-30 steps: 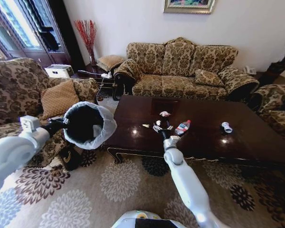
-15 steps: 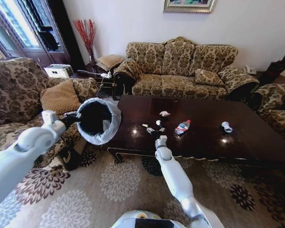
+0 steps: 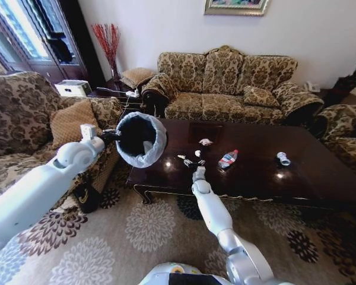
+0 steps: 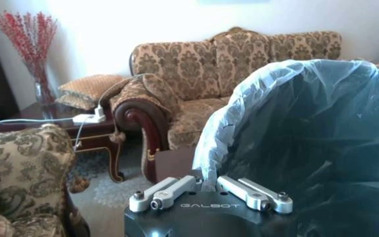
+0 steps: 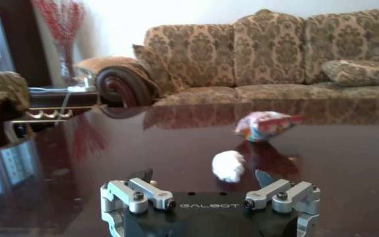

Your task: Move to the front of the table and place the trash on the table into the trash bin.

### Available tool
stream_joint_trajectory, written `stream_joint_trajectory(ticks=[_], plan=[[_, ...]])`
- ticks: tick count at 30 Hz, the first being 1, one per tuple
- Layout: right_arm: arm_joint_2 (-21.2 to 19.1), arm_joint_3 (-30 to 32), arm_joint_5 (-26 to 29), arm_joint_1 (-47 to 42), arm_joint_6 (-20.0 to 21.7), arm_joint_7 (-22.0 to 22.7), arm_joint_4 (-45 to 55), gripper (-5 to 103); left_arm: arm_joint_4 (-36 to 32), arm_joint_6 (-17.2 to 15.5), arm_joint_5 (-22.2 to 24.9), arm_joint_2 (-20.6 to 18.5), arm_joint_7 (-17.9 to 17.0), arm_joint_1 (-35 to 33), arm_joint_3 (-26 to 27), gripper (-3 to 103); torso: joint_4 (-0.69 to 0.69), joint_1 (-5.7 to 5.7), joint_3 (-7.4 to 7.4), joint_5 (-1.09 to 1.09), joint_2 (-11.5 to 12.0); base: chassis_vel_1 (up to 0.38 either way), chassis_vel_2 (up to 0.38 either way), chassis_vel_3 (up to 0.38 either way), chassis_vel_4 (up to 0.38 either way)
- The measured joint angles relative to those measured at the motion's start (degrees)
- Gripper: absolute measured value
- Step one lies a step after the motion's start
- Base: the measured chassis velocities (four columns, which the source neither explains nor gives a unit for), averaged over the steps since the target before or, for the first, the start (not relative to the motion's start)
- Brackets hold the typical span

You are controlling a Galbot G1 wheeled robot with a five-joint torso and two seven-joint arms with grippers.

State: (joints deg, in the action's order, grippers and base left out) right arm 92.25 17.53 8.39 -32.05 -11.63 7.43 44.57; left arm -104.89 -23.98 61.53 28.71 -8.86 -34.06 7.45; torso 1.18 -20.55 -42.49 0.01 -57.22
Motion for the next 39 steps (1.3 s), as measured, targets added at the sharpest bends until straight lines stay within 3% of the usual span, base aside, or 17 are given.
stream_joint_trajectory(ticks=[6, 16, 39], plan=[[0.0, -0.7, 2.5, 1.2, -0.1, 0.0, -0.9, 100, -1.8, -0.3, 0.6, -1.4, -0.1, -0.8, 0.1, 0, 0.03, 0.01, 0.00, -0.01, 0.0, 0.000, 0.000, 0.000, 0.000], [-0.1, -7.6, 3.4, -5.7, 3.4, 0.0, 12.9, 100, -2.3, -0.4, 0.7, -0.9, 0.1, -2.7, 1.8, 0, 0.02, 0.02, 0.01, -0.02, 0.0, 0.000, 0.000, 0.000, 0.000], [-0.1, -8.9, 3.2, -4.1, 3.1, 0.0, 7.1, 103, -4.7, -0.7, 1.5, -2.5, 0.2, -4.1, 1.9, 0, 0.00, -0.08, -0.02, 0.00, 0.0, -0.081, 0.085, 0.079, -0.083]])
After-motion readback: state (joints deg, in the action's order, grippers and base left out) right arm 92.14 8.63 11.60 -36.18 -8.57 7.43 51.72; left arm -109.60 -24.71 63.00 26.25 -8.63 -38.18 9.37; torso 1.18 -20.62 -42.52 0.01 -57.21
